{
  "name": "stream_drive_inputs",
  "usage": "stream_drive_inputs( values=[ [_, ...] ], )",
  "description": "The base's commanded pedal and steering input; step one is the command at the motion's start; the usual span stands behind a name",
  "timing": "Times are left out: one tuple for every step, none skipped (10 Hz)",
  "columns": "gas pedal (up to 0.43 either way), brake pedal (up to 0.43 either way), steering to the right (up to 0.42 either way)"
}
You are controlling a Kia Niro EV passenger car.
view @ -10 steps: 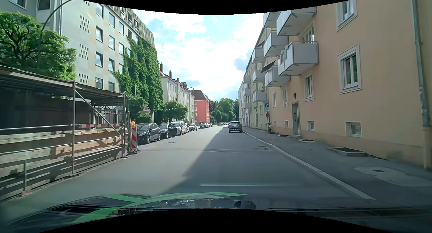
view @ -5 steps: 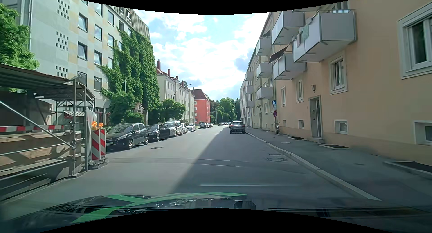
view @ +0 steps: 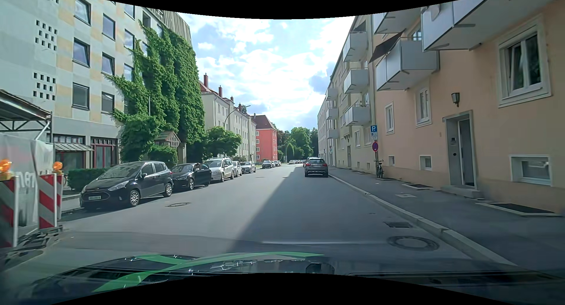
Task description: Follow the waypoints while adhering to traffic rules and regulations
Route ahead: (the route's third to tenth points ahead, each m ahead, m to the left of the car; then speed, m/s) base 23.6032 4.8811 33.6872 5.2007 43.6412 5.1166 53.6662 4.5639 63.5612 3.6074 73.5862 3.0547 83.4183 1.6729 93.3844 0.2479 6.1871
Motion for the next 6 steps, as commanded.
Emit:
stream_drive_inputs(
  values=[
    [0.079,0.000,-0.031],
    [0.079,0.000,-0.036],
    [0.079,0.000,-0.039],
    [0.079,0.000,-0.040],
    [0.087,0.000,-0.041],
    [0.087,0.000,-0.043]
  ],
)
